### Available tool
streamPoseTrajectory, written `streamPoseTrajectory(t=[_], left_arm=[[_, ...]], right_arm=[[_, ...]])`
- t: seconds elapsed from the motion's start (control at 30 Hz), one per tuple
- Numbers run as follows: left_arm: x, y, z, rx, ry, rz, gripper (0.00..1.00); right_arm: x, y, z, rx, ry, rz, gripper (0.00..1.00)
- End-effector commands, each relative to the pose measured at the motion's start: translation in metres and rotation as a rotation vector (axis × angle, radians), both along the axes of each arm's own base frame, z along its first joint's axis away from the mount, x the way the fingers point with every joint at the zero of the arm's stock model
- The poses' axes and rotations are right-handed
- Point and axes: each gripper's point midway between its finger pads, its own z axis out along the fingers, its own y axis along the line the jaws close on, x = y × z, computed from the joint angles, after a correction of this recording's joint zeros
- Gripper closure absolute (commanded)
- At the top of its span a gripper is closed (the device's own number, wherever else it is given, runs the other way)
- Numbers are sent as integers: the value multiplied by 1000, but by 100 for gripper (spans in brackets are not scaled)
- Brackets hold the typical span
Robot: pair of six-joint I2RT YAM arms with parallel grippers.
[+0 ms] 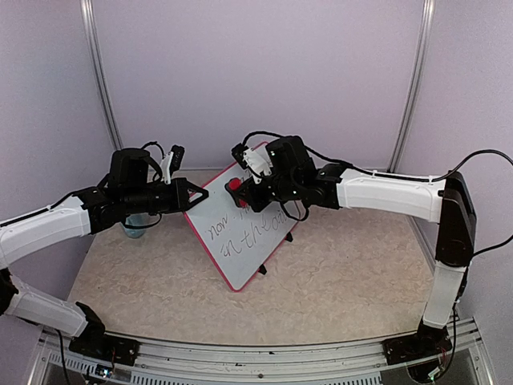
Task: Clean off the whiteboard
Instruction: Erase the whiteboard at the center of the board.
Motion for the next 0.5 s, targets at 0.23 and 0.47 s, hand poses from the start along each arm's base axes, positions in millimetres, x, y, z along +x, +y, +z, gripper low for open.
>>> streamPoseTrajectory(t=[0.23,0.47], left_arm=[[-21,-22,21,-73,-16,-119,100],[-21,-21,24,-71,-24,-120,100]], right_arm=[[17,2,27,45,-36,-22,100],[11,-6,-24,-55,41,-10,100]])
